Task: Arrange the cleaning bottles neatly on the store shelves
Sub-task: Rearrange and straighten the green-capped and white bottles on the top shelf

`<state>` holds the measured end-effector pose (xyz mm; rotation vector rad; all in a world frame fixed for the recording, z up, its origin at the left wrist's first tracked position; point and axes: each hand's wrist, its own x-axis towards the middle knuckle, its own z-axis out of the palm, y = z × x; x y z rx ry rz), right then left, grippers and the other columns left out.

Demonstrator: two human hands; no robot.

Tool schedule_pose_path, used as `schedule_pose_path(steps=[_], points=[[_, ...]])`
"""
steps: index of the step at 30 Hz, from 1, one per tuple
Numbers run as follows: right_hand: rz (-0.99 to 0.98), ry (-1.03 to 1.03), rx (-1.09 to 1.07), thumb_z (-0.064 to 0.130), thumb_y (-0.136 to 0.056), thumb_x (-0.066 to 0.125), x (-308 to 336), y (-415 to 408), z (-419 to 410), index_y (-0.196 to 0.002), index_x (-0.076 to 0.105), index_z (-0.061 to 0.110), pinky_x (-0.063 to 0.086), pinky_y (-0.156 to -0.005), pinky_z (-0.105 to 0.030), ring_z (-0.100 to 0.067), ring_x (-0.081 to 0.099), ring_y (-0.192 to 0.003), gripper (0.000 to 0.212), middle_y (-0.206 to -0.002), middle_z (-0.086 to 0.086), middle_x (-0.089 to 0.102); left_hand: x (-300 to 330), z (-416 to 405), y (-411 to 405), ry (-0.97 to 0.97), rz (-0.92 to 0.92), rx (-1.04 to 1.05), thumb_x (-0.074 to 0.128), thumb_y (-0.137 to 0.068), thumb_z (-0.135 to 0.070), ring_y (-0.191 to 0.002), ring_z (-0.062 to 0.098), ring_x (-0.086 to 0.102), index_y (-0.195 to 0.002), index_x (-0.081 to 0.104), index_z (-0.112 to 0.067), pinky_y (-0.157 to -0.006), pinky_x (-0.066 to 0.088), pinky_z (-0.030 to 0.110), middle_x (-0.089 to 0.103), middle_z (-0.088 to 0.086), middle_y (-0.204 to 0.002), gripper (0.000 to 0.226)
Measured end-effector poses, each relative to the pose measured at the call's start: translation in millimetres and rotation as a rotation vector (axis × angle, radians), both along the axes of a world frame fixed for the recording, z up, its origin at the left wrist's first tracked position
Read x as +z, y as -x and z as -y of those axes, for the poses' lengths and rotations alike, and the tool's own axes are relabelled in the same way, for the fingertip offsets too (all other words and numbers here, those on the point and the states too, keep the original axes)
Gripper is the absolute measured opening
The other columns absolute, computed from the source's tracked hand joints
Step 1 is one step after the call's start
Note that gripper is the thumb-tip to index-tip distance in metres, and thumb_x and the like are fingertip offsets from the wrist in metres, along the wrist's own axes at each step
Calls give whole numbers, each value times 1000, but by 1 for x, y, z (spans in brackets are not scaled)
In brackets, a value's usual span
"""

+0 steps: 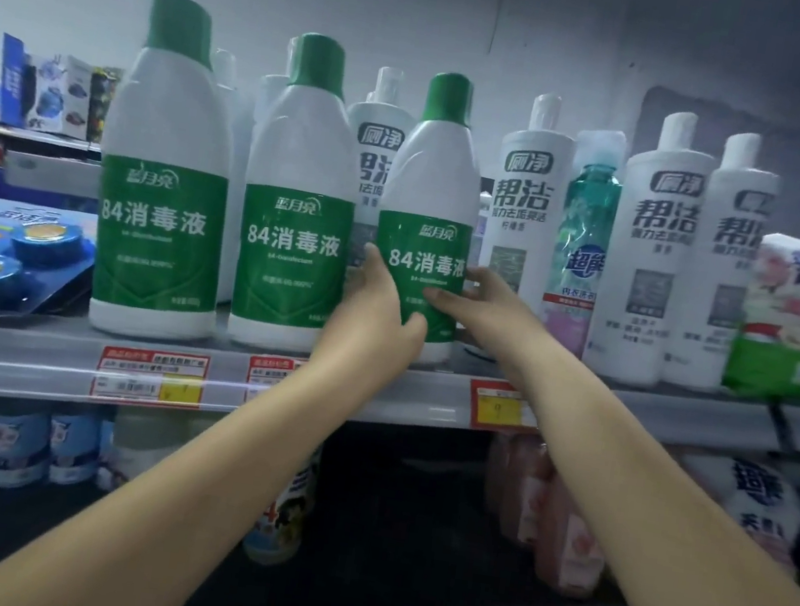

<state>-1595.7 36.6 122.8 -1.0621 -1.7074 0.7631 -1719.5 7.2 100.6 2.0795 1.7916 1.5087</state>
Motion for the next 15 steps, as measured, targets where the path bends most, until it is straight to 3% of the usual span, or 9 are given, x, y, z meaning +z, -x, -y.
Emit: schedule_pose_path(steps=[4,8,12,15], points=[[5,-63,35,19,-81,68,-1,2,-1,-105,51,21,46,-101,-41,-19,61,-106,30,-113,-1,63,1,-8,-2,-11,18,29,55,-86,-28,-128,29,38,-145,5,-5,-102,34,36,32,16,-142,80],[44,-71,20,22,-83,66,-2,-2,-1,-101,52,26,46,-100,-42,-20,61,-107,24,-117,-2,63,2,-19,2,-29,60,-10,67,-76,-36,-117,29,48,-139,21,-7,-98,43,43,44,13,-132,82],[127,-185,-214,37,-84,62,7,-15,-7,-117,56,11,45,-97,-35,-17,57,-105,42,-121,-5,61,6,-23,0,-46,130,-47,77,-68,-37,-105,25,53,-126,32,-11,-87,46,37,50,8,-118,77],[89,-385,-511,33,-83,65,21,-32,-16,-122,45,7,42,-92,-30,-19,50,-107,51,-121,-9,52,5,-23,-2,-37,166,-92,78,-69,-33,-98,20,54,-119,33,-15,-84,47,35,54,0,-111,69]])
